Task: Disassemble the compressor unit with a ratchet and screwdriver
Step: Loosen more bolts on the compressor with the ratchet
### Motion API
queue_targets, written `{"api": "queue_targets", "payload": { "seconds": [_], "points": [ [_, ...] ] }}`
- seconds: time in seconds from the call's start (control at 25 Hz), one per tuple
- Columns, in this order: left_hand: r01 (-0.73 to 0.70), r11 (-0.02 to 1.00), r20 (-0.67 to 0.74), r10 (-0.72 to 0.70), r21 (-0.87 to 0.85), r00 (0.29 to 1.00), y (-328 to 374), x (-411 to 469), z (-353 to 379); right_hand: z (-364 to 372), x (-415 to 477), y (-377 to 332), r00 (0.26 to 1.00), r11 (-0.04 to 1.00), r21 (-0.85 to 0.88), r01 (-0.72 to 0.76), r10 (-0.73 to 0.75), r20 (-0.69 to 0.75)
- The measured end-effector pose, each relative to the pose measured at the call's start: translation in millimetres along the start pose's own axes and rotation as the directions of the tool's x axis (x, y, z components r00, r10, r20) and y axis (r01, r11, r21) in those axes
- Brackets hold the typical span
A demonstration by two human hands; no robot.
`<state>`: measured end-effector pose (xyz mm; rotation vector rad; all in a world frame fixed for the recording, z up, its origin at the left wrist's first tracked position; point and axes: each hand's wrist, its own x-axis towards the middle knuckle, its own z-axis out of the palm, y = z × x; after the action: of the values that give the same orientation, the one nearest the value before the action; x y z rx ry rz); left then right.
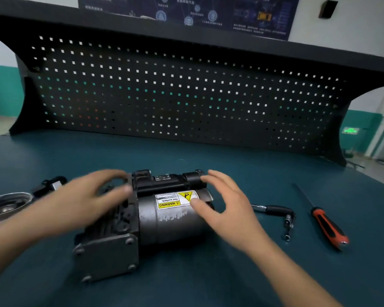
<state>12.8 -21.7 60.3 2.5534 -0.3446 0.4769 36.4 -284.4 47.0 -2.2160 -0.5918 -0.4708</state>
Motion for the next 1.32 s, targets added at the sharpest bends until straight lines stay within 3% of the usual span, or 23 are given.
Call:
{"api": "queue_targets", "payload": {
  "seconds": [0.08,0.16,0.36,0.44,0.52,0.6,0.68,0.72,0.8,0.88,0.92,1.08,1.24,1.32],
  "points": [
    [-0.128,0.982,-0.067,0.138,0.136,0.988,14.5,-50.3,14.8,3.3,17.4,17.6,0.979,0.996,-0.089,-0.007,0.025,0.203],
    [-0.199,0.917,-0.136,0.259,0.347,0.956,14.6,-68.0,38.9,9.8,23.9,22.0,0.962,0.990,-0.142,0.015,0.025,0.274],
    [-0.081,0.833,0.035,0.074,0.547,0.997,-6.1,-16.8,28.2,-1.2,-2.1,16.8,0.991,0.960,-0.281,0.019,0.020,0.133],
    [0.017,0.856,0.181,-0.128,0.516,0.975,-26.9,21.8,16.2,-1.3,-26.9,5.4,0.991,0.923,-0.380,0.056,-0.005,0.134],
    [0.119,0.852,0.165,-0.232,0.510,0.959,-26.3,58.1,10.8,12.7,-48.5,-13.8,0.966,0.899,-0.437,0.045,0.073,0.249],
    [0.102,0.944,-0.039,-0.094,0.315,0.995,-7.2,69.9,17.2,27.5,-59.1,-33.6,0.951,0.888,-0.458,0.038,0.109,0.291],
    [-0.129,0.991,-0.149,0.132,0.033,0.980,28.8,55.1,38.0,23.0,-55.9,-36.8,0.992,0.859,-0.503,0.091,-0.036,0.118],
    [-0.249,0.968,-0.090,0.245,-0.036,0.965,46.7,41.9,51.2,15.9,-51.6,-31.2,0.992,0.881,-0.467,0.083,-0.116,-0.042],
    [-0.352,0.933,0.070,0.347,0.074,0.935,70.9,19.8,73.8,-3.8,-38.4,-16.0,0.986,0.935,-0.351,-0.050,-0.010,-0.166],
    [-0.414,0.854,0.104,0.403,0.315,0.909,75.3,10.6,84.9,-10.8,-33.5,1.7,0.944,0.933,-0.150,-0.327,0.330,-0.010],
    [-0.448,0.811,0.065,0.459,0.378,0.886,74.1,10.5,82.5,-7.9,-33.0,8.7,0.920,0.917,-0.095,-0.387,0.392,0.030],
    [-0.428,0.879,0.040,0.430,0.208,0.902,55.8,15.9,63.7,5.8,-38.9,-1.7,0.954,0.952,-0.068,-0.299,0.300,0.007],
    [-0.442,0.891,0.269,0.403,0.104,0.875,15.4,32.4,42.0,18.0,-41.7,-14.0,0.953,0.965,-0.048,-0.259,0.263,0.148],
    [-0.468,0.875,0.327,0.409,0.124,0.852,0.7,38.9,34.4,14.8,-35.9,-14.0,0.943,0.957,0.074,-0.279,0.259,0.211]
  ]
}}
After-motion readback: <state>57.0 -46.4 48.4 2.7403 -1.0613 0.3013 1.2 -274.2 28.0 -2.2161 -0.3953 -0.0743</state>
